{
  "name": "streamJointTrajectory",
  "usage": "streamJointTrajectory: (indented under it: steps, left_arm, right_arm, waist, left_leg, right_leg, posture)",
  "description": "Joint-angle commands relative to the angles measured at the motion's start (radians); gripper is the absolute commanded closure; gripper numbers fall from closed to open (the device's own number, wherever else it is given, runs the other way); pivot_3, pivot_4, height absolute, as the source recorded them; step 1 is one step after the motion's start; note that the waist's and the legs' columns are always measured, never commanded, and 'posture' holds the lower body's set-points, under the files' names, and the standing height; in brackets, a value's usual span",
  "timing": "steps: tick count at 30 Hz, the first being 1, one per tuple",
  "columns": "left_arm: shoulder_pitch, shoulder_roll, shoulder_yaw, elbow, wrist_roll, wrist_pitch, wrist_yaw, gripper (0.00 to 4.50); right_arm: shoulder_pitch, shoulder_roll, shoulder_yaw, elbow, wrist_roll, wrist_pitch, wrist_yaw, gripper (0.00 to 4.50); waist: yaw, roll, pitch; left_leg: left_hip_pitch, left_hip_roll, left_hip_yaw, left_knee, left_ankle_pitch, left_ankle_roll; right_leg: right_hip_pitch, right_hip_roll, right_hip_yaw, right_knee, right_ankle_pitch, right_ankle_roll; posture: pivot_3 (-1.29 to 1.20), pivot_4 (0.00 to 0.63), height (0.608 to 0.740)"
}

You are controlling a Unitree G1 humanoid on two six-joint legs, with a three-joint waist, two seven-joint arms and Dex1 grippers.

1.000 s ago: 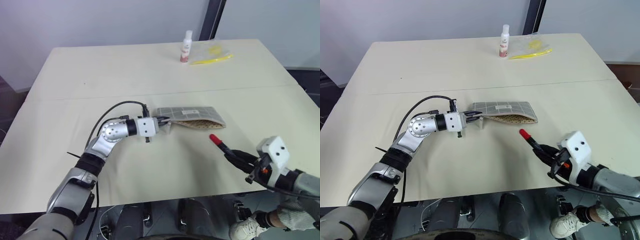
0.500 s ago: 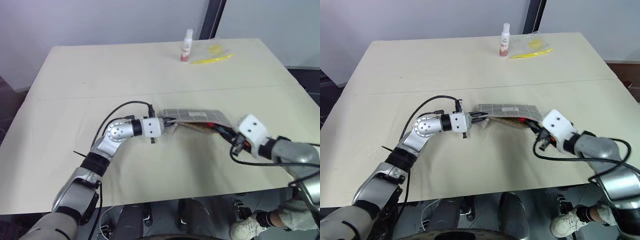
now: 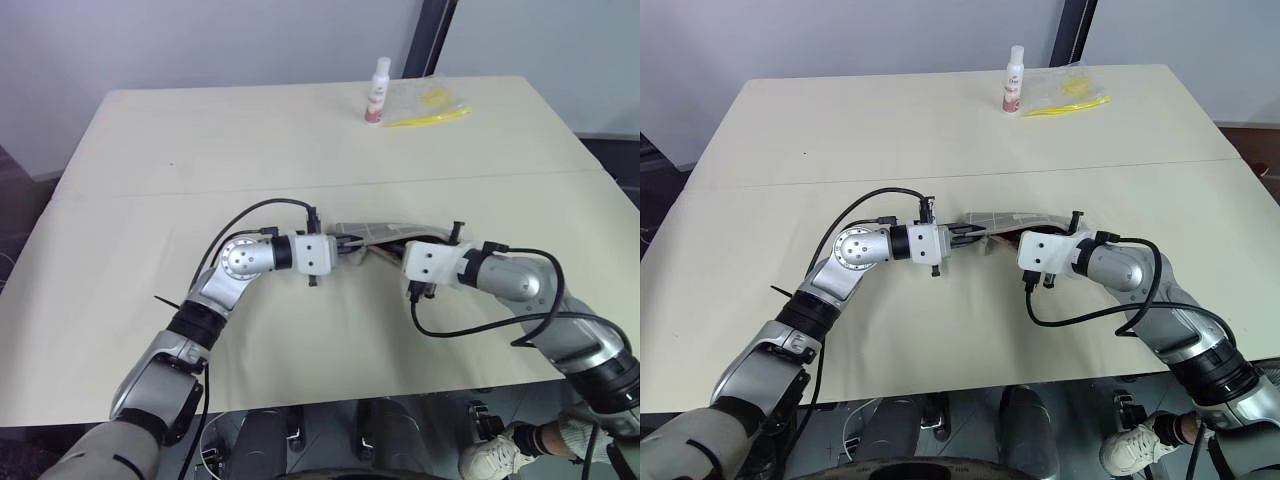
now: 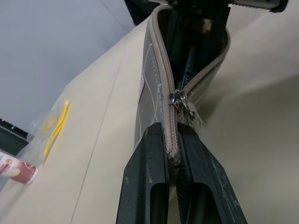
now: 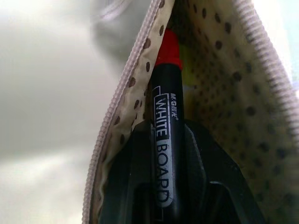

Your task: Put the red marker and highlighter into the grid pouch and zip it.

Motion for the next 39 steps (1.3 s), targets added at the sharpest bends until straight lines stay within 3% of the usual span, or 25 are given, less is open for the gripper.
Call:
streamJointTrajectory:
  steps: [1, 5, 12, 16, 18, 20, 24, 29, 39]
  left_arm:
    - [-0.006, 0.000, 0.018, -0.036, -0.028, -0.003, 0.003, 4.50]
    - [0.014, 0.004, 0.015, -0.041, -0.027, -0.001, 0.003, 4.50]
    - [0.006, -0.009, 0.006, -0.021, -0.010, -0.010, 0.021, 4.50]
    - [-0.005, -0.021, -0.010, 0.001, 0.014, -0.029, 0.023, 4.50]
    - [-0.015, -0.024, -0.021, 0.010, 0.031, -0.045, 0.022, 4.50]
    - [-0.032, -0.023, -0.031, 0.019, 0.050, -0.066, 0.019, 4.50]
    - [-0.053, -0.027, -0.039, 0.045, 0.062, -0.092, 0.028, 4.50]
    - [-0.055, -0.021, -0.053, 0.046, 0.083, -0.130, 0.029, 4.50]
    - [-0.076, 0.007, -0.073, 0.069, 0.164, -0.188, 0.075, 4.50]
  right_arm:
    - [0.032, 0.020, -0.123, -0.032, 0.060, -0.052, -0.017, 2.19]
    - [0.187, 0.081, -0.338, -0.212, 0.339, 0.028, 0.053, 0.06]
    - [0.438, 0.167, -0.591, -0.451, 0.773, 0.269, 0.070, 0.02]
    - [0.604, 0.184, -0.528, -0.485, 0.801, 0.366, 0.052, 0.02]
    - [0.580, 0.259, -0.389, -0.432, 0.703, 0.402, -0.066, 0.02]
    - [0.516, 0.346, -0.327, -0.405, 0.695, 0.449, -0.154, 0.02]
    - [0.402, 0.444, -0.259, -0.340, 0.655, 0.496, -0.242, 0.02]
    - [0.286, 0.577, -0.304, -0.244, 0.694, 0.522, -0.331, 0.02]
    - [0.243, 0.561, -0.316, -0.248, 0.790, 0.583, -0.240, 0.02]
  waist:
    - [0.001, 0.000, 0.000]
    - [0.006, 0.000, 0.000]
    - [0.004, -0.001, 0.000]
    - [0.003, -0.001, 0.000]
    - [-0.002, -0.002, -0.001]
    - [-0.006, -0.001, -0.001]
    - [-0.006, -0.001, -0.001]
    - [0.002, -0.001, -0.001]
    - [0.000, -0.001, -0.001]
  left_leg:
    - [0.000, 0.000, 0.000, 0.000, 0.000, 0.000]
    - [0.000, 0.000, -0.001, 0.000, 0.000, 0.000]
    - [0.002, 0.000, -0.003, 0.000, -0.004, 0.006]
    - [0.008, 0.000, -0.003, -0.001, -0.006, 0.003]
    - [0.008, 0.000, -0.003, -0.001, -0.006, 0.003]
    - [0.008, 0.001, -0.003, -0.001, -0.006, 0.003]
    - [0.008, 0.001, -0.003, -0.001, -0.005, 0.003]
    - [0.006, 0.000, -0.002, -0.002, -0.005, 0.005]
    - [0.003, 0.000, -0.002, -0.001, -0.004, 0.006]
  right_leg:
    - [0.000, 0.000, 0.000, 0.000, 0.000, 0.000]
    - [0.000, 0.000, 0.000, 0.000, 0.000, 0.000]
    - [0.003, 0.000, -0.001, 0.000, 0.001, 0.000]
    - [0.007, 0.000, -0.001, -0.003, -0.001, -0.003]
    - [0.006, 0.000, -0.001, -0.003, -0.001, -0.004]
    - [0.004, 0.000, 0.000, -0.002, -0.001, -0.004]
    - [0.002, 0.000, 0.000, -0.002, 0.000, -0.005]
    - [0.001, 0.000, 0.000, -0.002, 0.000, -0.005]
    - [0.002, 0.000, 0.000, 0.000, 0.002, -0.002]
  posture:
    - [0.00, 0.150, 0.740]
    - [0.00, 0.150, 0.740]
    - [0.00, 0.150, 0.740]
    - [0.00, 0.150, 0.740]
    - [0.00, 0.150, 0.740]
    - [0.00, 0.150, 0.740]
    - [0.00, 0.150, 0.740]
    - [0.00, 0.150, 0.740]
    - [0.00, 0.150, 0.740]
